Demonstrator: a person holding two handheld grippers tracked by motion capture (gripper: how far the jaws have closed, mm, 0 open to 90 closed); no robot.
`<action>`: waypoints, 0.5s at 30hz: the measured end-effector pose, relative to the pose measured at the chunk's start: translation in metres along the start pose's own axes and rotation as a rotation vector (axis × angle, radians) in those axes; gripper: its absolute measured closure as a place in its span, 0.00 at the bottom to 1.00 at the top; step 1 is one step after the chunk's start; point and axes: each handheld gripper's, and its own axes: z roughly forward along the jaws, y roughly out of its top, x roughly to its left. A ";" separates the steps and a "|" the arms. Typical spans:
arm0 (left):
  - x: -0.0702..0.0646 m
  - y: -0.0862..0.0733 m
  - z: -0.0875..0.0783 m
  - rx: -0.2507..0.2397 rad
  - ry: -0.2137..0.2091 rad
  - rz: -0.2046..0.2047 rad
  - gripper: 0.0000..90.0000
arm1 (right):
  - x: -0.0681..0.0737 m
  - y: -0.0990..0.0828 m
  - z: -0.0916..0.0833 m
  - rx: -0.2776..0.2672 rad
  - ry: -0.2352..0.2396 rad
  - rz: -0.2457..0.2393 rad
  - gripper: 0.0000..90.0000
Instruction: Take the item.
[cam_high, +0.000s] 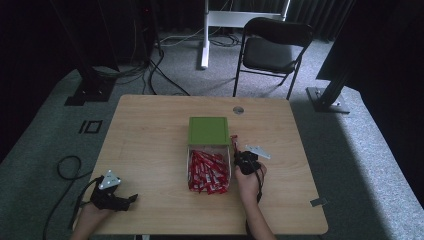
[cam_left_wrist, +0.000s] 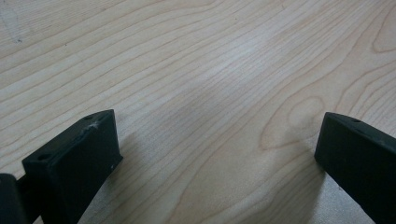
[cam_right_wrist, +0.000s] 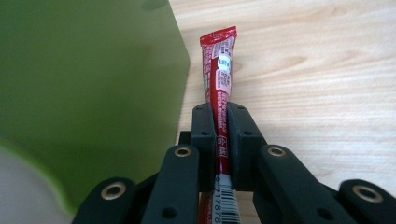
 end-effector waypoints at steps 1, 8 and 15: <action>0.000 0.000 0.000 0.000 0.000 0.000 0.01 | 0.000 -0.001 0.002 0.002 -0.002 0.002 0.92; 0.000 0.000 0.000 0.000 0.000 0.000 0.01 | 0.001 -0.006 0.010 0.021 -0.009 0.022 0.92; 0.000 0.000 0.000 0.000 0.000 0.000 0.01 | 0.001 -0.007 0.016 0.054 -0.012 0.040 0.91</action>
